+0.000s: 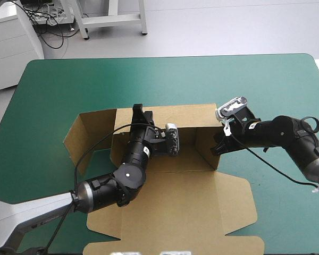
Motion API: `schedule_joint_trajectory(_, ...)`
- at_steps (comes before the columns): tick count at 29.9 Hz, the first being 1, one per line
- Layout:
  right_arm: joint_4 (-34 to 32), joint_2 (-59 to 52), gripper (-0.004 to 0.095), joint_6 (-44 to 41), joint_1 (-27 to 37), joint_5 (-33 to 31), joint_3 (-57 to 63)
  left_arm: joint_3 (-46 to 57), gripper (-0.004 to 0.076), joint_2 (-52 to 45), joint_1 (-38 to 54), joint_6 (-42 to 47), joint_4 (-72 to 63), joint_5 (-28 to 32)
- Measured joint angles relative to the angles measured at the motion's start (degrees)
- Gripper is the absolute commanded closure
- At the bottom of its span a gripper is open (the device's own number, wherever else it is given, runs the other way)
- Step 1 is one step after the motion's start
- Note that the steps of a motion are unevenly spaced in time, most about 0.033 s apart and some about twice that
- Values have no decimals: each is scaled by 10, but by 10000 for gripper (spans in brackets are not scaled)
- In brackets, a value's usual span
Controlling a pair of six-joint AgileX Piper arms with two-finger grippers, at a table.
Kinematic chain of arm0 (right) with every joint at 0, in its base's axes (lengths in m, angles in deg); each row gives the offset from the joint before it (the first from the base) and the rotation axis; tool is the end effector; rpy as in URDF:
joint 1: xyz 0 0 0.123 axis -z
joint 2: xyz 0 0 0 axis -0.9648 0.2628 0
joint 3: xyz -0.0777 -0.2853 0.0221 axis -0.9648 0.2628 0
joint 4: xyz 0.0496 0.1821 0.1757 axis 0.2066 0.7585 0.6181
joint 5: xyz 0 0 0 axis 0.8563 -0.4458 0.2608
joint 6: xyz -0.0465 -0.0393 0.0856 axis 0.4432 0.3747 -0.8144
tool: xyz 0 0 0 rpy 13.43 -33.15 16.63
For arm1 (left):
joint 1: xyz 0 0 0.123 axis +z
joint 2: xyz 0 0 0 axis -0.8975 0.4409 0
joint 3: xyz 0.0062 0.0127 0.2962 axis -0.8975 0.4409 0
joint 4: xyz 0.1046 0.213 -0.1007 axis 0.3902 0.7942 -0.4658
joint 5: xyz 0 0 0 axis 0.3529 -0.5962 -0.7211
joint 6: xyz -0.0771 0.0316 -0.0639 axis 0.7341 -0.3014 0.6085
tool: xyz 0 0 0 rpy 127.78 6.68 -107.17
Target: Fold the box
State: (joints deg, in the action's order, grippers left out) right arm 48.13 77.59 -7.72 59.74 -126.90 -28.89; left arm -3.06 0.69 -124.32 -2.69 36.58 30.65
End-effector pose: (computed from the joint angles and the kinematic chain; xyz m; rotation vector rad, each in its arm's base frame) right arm 0.2582 0.1058 0.3137 -0.8142 2.2916 0.4038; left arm 0.2260 -0.2465 0.2981 1.3874 1.3574 0.7964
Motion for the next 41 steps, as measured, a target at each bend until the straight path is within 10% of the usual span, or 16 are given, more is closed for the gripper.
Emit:
schedule_joint_trajectory(8, -38, 1, 920, -55, -1, 19, 0, -31, 230, 0, -36, 2, 0, 16)
schedule_joint_trajectory(20, -205, -1, 931, -232, -2, 69, -2, -62, 213, -37, -137, -57, -61, -24)
schedule_joint_trajectory(26, -221, 1, 931, -240, -2, 64, -16, -95, 395, -76, -149, -100, -151, -37)
schedule_joint_trajectory(30, -226, 1, 931, -242, -2, 59, -28, -136, 755, -105, -149, -160, -219, -52)
schedule_joint_trajectory(41, -227, 1, 931, -242, -2, 49, -32, -271, 731, -119, -114, -304, -438, -132)
